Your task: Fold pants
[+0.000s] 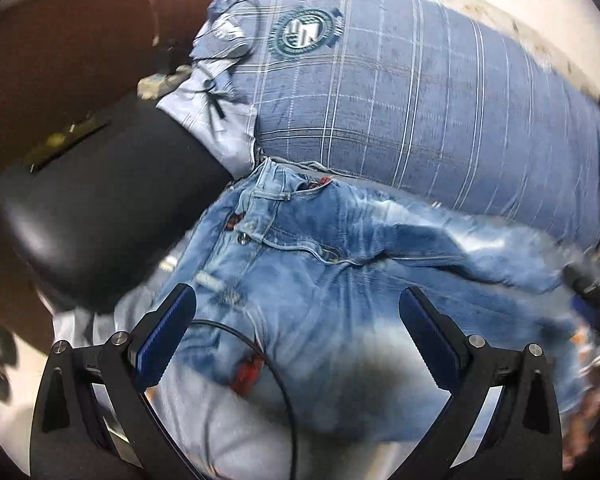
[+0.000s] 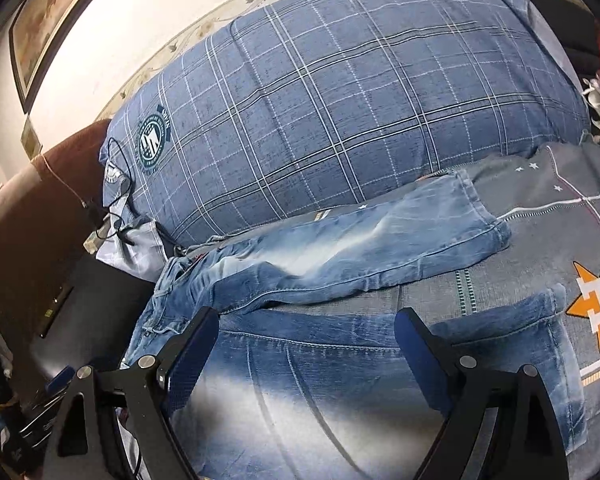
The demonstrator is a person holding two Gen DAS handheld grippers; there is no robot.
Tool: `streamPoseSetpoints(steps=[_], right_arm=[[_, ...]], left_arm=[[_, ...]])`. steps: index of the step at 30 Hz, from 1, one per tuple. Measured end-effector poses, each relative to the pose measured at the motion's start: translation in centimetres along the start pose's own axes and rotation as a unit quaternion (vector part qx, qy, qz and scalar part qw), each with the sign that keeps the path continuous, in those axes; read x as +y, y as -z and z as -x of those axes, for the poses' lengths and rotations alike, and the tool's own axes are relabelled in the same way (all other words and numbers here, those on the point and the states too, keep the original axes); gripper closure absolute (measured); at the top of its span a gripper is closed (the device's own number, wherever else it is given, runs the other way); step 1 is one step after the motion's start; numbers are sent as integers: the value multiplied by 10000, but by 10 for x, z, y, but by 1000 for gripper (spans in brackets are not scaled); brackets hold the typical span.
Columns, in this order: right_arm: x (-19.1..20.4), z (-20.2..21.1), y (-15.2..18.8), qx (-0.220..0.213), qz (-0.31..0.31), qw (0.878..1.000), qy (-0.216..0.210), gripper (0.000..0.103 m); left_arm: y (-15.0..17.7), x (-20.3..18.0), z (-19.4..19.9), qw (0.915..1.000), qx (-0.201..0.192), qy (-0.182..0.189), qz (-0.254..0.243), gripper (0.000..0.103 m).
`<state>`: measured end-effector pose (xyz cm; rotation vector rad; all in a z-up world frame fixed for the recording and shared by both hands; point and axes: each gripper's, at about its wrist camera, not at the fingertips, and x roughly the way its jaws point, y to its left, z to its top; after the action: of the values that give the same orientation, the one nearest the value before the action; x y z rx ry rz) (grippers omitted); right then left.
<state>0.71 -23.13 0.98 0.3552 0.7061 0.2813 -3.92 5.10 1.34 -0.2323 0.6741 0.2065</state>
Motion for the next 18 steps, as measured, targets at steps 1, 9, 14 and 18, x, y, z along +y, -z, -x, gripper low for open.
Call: streamPoseSetpoints(steps=[1, 9, 14, 18], right_arm=[[-1, 0, 0, 8, -6, 10000, -33, 14], [13, 27, -4, -446, 453, 9979, -125, 14], [15, 54, -4, -647, 664, 9955, -212, 14], [17, 84, -10, -741, 639, 9943, -413, 14]], left_arm=[[-1, 4, 12, 9996, 85, 85, 257, 0], [27, -32, 150, 9867, 612, 1063, 1069, 0], [32, -41, 156, 9904, 414, 1165, 624, 0], [33, -26, 117, 9982, -93, 529, 264, 0]])
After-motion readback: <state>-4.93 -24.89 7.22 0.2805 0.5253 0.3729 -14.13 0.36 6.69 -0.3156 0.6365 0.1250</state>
